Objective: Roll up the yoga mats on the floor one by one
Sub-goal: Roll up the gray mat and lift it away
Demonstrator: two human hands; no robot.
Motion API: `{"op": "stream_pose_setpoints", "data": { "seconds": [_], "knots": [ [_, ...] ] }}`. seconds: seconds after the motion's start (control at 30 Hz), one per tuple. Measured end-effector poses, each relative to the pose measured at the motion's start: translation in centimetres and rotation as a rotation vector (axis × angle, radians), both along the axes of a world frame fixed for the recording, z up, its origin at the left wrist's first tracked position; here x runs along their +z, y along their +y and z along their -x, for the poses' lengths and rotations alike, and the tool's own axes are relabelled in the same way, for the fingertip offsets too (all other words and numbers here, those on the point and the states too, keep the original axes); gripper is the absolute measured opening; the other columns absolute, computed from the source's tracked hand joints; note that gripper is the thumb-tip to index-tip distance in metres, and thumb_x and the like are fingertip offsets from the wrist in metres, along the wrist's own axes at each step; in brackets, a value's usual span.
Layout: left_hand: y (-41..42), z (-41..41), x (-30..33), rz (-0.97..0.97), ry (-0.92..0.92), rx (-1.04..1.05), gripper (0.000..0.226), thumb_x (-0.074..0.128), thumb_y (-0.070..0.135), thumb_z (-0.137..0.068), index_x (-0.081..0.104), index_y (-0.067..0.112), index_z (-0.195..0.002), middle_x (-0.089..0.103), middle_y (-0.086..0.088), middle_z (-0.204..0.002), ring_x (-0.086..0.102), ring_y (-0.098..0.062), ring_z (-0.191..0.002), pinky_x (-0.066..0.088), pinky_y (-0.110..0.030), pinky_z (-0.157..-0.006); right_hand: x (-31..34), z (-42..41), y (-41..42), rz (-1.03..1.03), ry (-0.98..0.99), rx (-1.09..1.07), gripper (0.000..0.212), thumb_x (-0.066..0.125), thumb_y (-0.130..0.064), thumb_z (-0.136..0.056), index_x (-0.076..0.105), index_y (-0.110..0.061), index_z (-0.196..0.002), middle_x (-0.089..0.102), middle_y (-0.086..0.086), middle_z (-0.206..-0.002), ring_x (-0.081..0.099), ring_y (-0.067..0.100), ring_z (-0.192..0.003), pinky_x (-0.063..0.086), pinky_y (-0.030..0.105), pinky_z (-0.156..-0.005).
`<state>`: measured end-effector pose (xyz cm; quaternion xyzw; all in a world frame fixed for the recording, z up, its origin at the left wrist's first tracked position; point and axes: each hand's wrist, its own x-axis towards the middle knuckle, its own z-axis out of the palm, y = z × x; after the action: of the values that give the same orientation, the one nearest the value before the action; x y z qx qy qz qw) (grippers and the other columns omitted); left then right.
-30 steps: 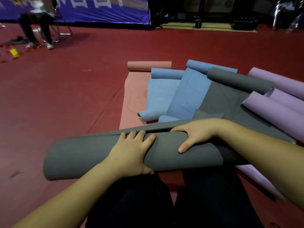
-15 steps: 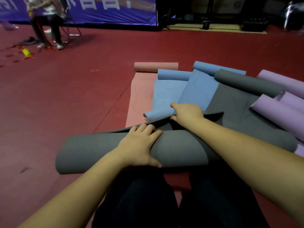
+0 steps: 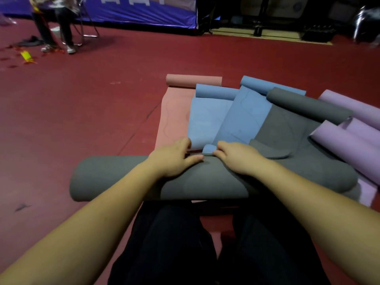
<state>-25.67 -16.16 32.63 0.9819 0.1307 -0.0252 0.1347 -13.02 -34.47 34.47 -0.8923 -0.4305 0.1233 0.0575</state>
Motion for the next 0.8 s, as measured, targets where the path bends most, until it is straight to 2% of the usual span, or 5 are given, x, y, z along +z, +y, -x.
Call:
{"op": "stream_pose_setpoints", "data": {
  "seconds": [0.2,0.33,0.5,0.63,0.8],
  "knots": [
    [1.2,-3.2,0.0,-0.115,0.08,0.037,0.055,0.028,0.063,-0.098,0.063,0.02,-0.101,0.067,-0.009,-0.105,0.059,-0.03,-0.094,0.043,-0.037,-0.072,-2.9,1.2,0.4,-0.038,-0.18,-0.045,0.058,0.027,-0.063,-0.098,0.059,-0.017,-0.11,0.063,0.007,-0.12,0.057,0.031,-0.112,0.039,0.04,-0.088],
    [0.1,-2.0,-0.4,-0.308,-0.494,0.058,0.045,0.035,0.04,-0.096,0.054,0.012,-0.065,0.059,-0.012,-0.063,0.054,-0.035,-0.062,0.037,-0.037,-0.053,-3.3,-0.7,1.4,0.0,-0.055,-0.12,0.063,0.022,-0.07,-0.094,0.062,-0.022,-0.108,0.065,0.005,-0.12,0.059,0.028,-0.11,0.042,0.038,-0.081],
    [-9.3,4.9,-3.8,0.845,-0.464,0.355,0.031,0.049,0.027,-0.095,0.049,0.016,-0.066,0.052,0.003,-0.06,0.044,-0.01,-0.051,0.033,-0.031,-0.053,-3.8,-2.9,2.3,0.056,0.06,-0.113,0.068,0.021,-0.07,-0.095,0.067,-0.024,-0.114,0.065,0.006,-0.123,0.058,0.028,-0.111,0.042,0.037,-0.081],
    [-10.2,4.3,-8.0,1.918,-0.191,1.134,0.043,0.029,0.025,-0.104,0.047,0.002,-0.136,0.056,-0.025,-0.13,0.063,-0.041,-0.097,0.051,-0.043,-0.078,-3.8,-3.8,3.5,0.101,0.15,-0.095,0.069,0.021,-0.069,-0.095,0.07,-0.023,-0.112,0.063,0.008,-0.126,0.056,0.029,-0.113,0.044,0.038,-0.09],
    [-10.0,1.3,-7.9,2.113,-0.558,1.318,0.054,0.022,0.031,-0.102,0.033,0.012,-0.152,0.035,-0.013,-0.156,0.033,-0.034,-0.144,0.027,-0.049,-0.115,-3.6,-3.9,3.8,0.107,0.151,-0.116,0.065,0.023,-0.066,-0.097,0.07,-0.024,-0.112,0.063,0.007,-0.126,0.055,0.027,-0.113,0.04,0.036,-0.083]
  ]
}}
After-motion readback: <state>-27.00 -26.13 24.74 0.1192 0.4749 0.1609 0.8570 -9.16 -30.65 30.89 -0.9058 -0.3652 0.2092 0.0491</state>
